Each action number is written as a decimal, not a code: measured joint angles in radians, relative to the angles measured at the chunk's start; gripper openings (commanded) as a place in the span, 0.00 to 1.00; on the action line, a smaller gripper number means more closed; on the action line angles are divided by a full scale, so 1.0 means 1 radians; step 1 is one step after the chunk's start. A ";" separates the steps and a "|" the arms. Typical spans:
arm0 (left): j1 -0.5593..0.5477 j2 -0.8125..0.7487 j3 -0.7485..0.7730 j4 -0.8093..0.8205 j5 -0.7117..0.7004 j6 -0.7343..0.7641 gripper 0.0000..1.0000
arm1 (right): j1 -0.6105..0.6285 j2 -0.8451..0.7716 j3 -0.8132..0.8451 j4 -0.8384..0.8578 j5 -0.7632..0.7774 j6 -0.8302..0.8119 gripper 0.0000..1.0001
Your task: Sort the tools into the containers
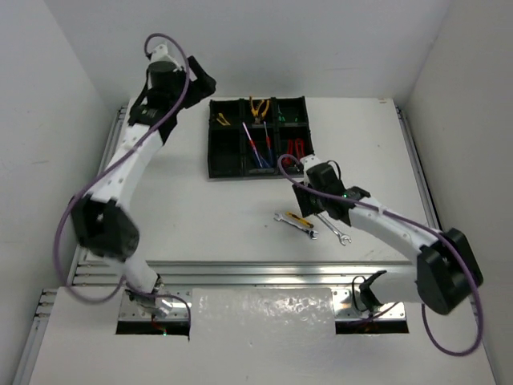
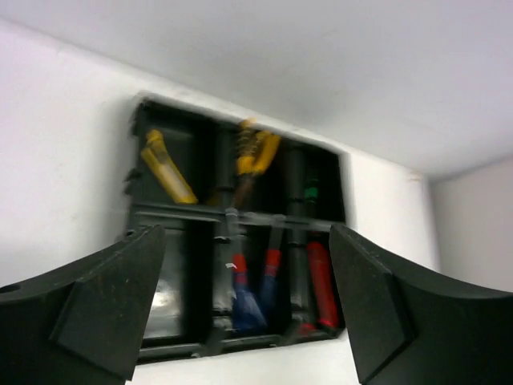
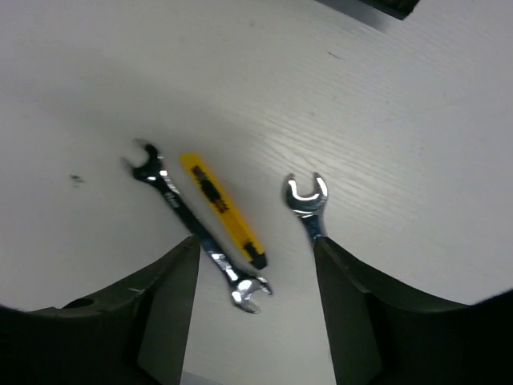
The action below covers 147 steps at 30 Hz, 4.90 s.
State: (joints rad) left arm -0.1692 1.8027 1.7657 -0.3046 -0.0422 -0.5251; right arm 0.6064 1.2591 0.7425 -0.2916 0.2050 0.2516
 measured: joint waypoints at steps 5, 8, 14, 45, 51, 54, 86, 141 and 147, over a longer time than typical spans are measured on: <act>-0.133 -0.424 -0.326 0.101 -0.020 -0.010 0.83 | -0.095 0.201 0.087 -0.055 -0.070 -0.084 0.48; -0.219 -0.586 -0.517 0.135 0.006 -0.028 0.83 | -0.097 0.280 0.108 -0.072 -0.127 -0.118 0.47; -0.217 -0.678 -0.762 0.108 0.018 -0.059 0.83 | -0.093 0.314 0.110 -0.090 -0.227 -0.148 0.43; -0.275 -0.750 -0.932 0.196 0.136 -0.074 0.84 | -0.094 0.417 0.150 -0.084 -0.199 -0.122 0.00; -0.388 -0.642 -1.004 0.347 0.186 -0.138 0.83 | -0.094 0.129 0.069 -0.034 -0.189 -0.078 0.00; -0.437 -0.609 -1.033 0.434 0.194 -0.185 0.82 | -0.094 0.003 0.039 0.003 -0.224 -0.051 0.00; -0.603 -0.396 -0.939 0.635 0.102 -0.310 0.00 | 0.084 -0.243 -0.052 0.164 -0.302 0.087 0.65; -0.115 0.050 0.037 0.125 -0.105 0.063 0.94 | 0.072 -0.011 -0.053 -0.101 -0.116 -0.018 0.83; -0.318 -0.492 -0.442 0.246 -0.031 -0.021 0.94 | 0.070 0.126 0.058 -0.206 -0.164 -0.102 0.71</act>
State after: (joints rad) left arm -0.4870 1.3109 1.3235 -0.0586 -0.0727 -0.5457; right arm 0.6762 1.3853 0.8009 -0.4980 0.0410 0.1493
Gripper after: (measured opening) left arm 0.939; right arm 0.739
